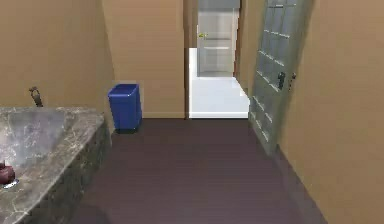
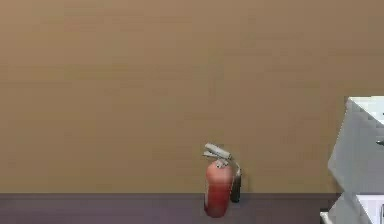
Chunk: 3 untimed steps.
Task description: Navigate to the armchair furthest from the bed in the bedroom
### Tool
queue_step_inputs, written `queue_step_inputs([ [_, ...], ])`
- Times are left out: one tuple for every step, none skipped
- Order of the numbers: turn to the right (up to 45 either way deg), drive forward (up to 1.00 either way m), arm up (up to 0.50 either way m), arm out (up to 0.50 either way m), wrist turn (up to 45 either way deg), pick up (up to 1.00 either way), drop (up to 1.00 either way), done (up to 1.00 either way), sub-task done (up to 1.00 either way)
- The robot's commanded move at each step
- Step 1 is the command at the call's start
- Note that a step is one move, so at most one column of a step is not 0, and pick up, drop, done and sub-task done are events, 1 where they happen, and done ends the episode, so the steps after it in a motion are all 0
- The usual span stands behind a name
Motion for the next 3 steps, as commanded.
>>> queue_step_inputs([
  [-45.0, 0.00, 0.00, 0.00, 0.0, 0.00, 0.00, 0.00, 0.00],
  [-45.0, 0.00, 0.00, 0.00, 0.0, 0.00, 0.00, 0.00, 0.00],
  [-45.0, 0.00, 0.00, 0.00, 0.0, 0.00, 0.00, 0.00, 0.00],
])
